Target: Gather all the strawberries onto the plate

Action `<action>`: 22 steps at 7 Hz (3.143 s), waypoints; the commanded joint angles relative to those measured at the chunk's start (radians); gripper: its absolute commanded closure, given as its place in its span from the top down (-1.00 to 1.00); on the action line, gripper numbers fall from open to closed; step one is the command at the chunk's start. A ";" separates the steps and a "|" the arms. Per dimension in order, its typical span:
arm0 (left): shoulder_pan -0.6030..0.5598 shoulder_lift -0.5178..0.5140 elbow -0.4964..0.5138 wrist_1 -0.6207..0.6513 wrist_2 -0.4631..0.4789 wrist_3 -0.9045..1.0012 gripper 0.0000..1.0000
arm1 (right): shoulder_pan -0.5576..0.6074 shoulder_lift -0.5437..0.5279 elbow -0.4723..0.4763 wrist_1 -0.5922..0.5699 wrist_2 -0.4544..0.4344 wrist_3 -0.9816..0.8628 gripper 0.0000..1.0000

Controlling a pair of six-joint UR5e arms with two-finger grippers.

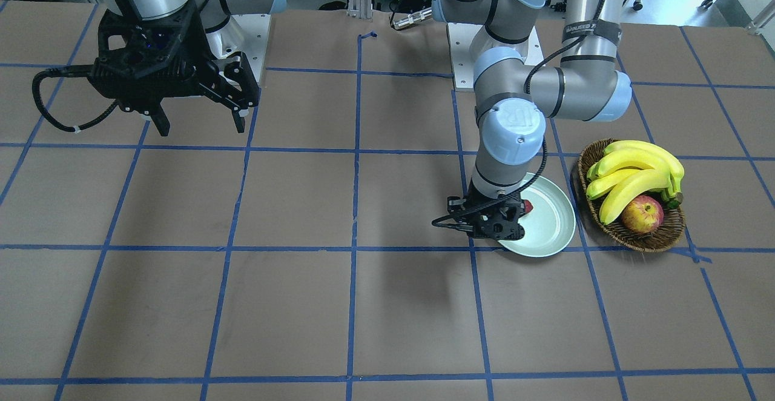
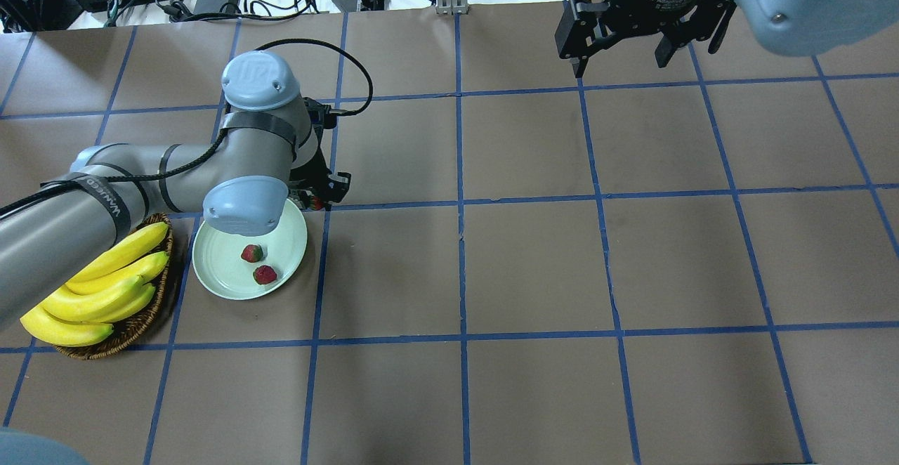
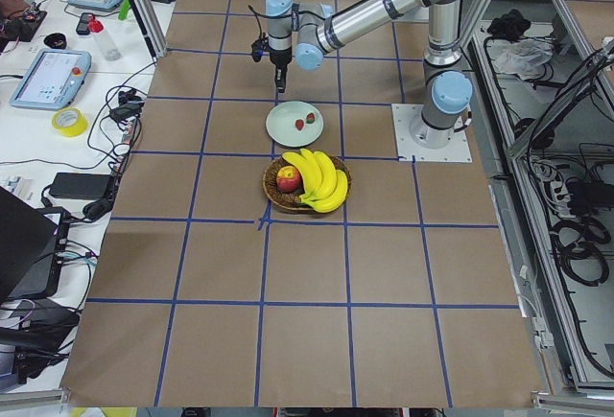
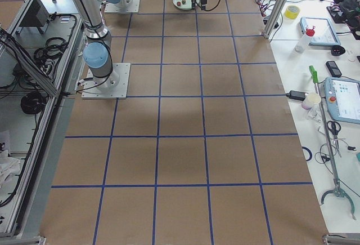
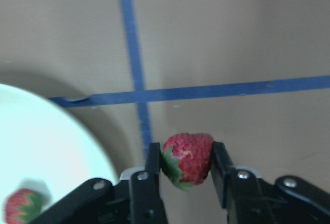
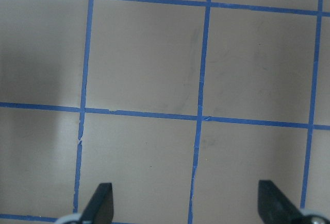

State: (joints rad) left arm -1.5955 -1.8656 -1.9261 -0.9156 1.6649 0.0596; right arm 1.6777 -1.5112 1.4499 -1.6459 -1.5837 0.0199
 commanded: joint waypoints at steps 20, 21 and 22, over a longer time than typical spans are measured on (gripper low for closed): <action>0.008 0.333 0.440 -0.658 -0.080 0.108 1.00 | 0.002 -0.003 -0.003 0.002 -0.001 0.012 1.00; 0.008 0.333 0.440 -0.657 -0.080 0.112 1.00 | 0.002 -0.003 -0.003 0.002 0.002 0.012 1.00; 0.006 0.333 0.440 -0.658 -0.079 0.114 1.00 | 0.002 -0.003 -0.003 0.003 0.002 0.012 1.00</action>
State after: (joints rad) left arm -1.5883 -1.5328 -1.4864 -1.5736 1.5854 0.1713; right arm 1.6796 -1.5137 1.4461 -1.6441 -1.5827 0.0322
